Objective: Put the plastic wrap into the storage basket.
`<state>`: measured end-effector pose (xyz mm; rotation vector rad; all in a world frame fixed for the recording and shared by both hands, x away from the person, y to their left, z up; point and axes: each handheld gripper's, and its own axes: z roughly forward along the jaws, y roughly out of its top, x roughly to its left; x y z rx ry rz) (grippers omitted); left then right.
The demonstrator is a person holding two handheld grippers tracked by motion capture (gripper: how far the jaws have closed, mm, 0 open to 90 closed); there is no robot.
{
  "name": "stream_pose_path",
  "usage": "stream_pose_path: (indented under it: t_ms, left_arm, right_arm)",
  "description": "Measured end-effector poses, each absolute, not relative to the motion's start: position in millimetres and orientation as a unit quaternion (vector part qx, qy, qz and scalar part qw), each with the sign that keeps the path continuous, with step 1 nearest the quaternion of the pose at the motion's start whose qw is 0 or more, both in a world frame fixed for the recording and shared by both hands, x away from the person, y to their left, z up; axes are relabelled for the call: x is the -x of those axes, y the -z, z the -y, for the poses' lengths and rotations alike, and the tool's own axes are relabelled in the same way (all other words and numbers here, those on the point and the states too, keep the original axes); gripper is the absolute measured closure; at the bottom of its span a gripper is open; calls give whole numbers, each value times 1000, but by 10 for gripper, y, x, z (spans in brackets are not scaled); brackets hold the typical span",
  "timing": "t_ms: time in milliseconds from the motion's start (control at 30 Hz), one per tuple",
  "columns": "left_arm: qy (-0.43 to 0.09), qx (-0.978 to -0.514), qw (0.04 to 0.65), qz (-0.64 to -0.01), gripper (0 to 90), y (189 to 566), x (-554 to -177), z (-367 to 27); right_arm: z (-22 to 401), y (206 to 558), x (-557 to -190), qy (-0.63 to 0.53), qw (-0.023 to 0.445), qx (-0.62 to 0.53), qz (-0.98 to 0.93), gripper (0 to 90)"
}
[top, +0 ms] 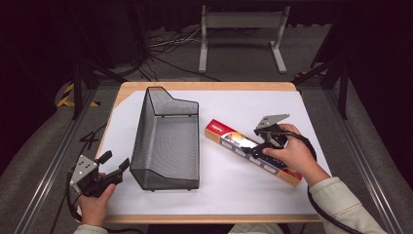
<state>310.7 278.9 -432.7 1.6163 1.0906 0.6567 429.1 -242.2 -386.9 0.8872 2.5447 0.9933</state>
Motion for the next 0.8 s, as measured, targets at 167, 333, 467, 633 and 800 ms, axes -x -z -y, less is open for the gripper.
stream_pose_path:
  t_ms: [167,333,467,633,800]
  left_arm:
    - [-273,-673,516,-454,277,4327,-3105,-2792]
    - [-273,-672,516,-454,277,4326,-3105,-2795]
    - [-271,-673,516,-456,277,4329,-3108,-2794]
    - [-273,-674,515,-455,277,4336,-3100,-2800]
    - [-272,-671,516,-457,277,4337,-3089,-2809]
  right_arm:
    - [2404,3901,-4327,-308,124,-305,-893,124]
    - [2370,3959,-4348,-284,116,-305,-902,118]
    - [2345,4017,-4361,-258,110,-307,-909,108]
    - [2334,4075,-4380,-236,105,-306,-916,120]
    - [2318,4106,-4401,-212,95,-305,-924,152]
